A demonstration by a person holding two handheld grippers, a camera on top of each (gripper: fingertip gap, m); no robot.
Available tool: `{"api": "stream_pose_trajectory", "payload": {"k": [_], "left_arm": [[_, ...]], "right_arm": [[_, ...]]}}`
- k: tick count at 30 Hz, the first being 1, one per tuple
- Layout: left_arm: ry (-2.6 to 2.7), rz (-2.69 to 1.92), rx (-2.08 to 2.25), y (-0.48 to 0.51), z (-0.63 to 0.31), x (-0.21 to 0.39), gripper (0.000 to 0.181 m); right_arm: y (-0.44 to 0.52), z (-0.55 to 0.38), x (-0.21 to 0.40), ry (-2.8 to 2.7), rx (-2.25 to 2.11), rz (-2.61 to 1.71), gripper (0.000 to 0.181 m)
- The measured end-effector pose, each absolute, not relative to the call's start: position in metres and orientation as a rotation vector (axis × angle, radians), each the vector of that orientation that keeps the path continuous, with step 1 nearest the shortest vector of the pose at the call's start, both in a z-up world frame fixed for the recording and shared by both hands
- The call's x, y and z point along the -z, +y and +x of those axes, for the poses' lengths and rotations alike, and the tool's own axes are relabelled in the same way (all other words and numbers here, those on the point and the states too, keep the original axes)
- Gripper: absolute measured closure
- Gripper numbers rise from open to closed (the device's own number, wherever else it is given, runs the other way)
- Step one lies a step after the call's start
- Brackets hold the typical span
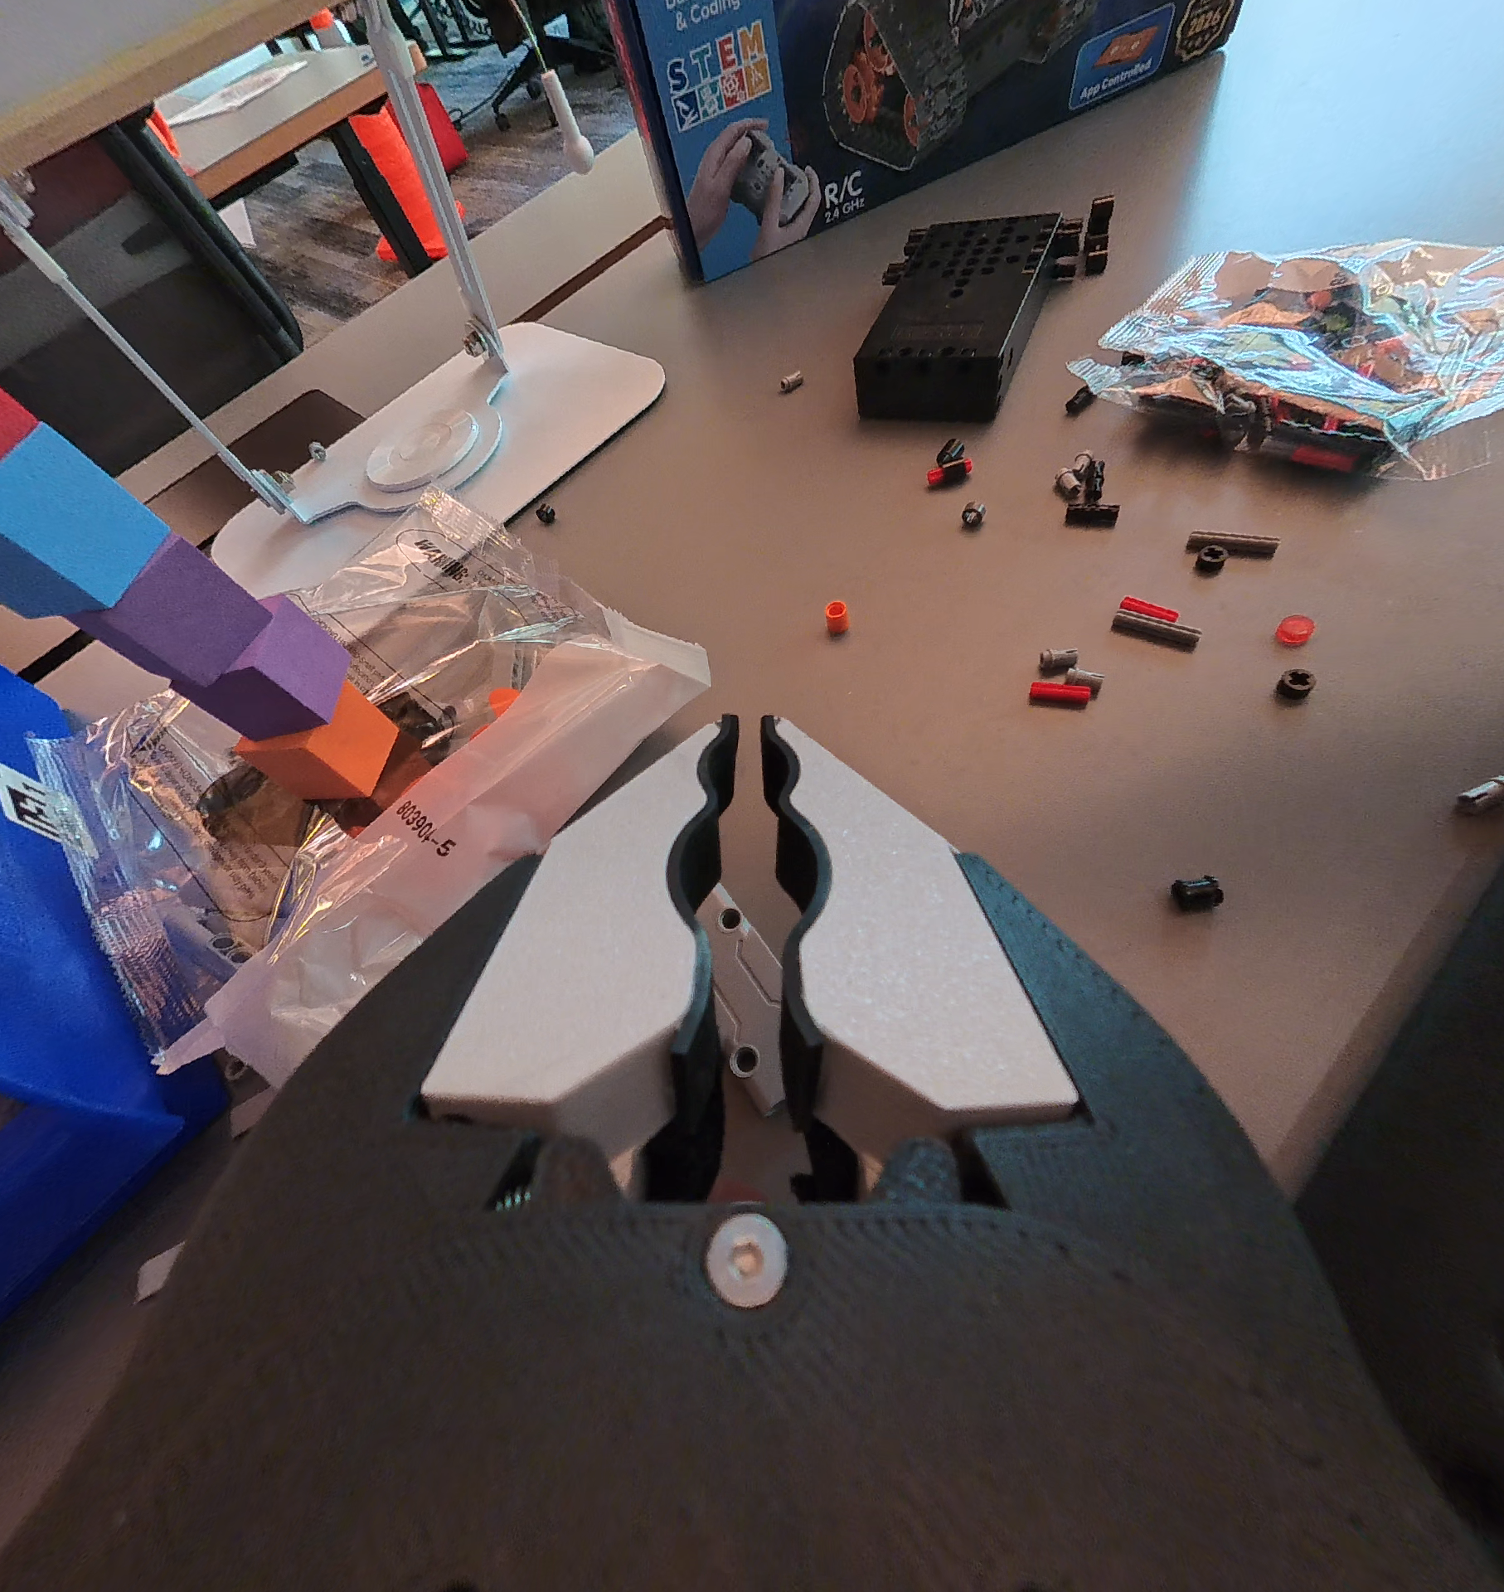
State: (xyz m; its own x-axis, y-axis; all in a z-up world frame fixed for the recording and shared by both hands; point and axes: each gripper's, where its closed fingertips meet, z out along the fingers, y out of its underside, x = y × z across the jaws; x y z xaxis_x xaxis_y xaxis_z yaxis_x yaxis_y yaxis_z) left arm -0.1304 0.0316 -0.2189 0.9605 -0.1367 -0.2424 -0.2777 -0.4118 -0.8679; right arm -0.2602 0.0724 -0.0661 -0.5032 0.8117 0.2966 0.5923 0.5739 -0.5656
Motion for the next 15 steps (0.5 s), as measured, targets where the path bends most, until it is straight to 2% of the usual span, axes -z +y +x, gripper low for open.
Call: {"api": "stream_pose_trajectory", "payload": {"k": [15], "left_arm": [[0.300,-2.002,-0.155,0.0314,-0.1291,0.2192,0.177]], "right_arm": [[0.0703,-0.2644,0.0698,-2.282,-0.554,-1.155,0.155]]}}
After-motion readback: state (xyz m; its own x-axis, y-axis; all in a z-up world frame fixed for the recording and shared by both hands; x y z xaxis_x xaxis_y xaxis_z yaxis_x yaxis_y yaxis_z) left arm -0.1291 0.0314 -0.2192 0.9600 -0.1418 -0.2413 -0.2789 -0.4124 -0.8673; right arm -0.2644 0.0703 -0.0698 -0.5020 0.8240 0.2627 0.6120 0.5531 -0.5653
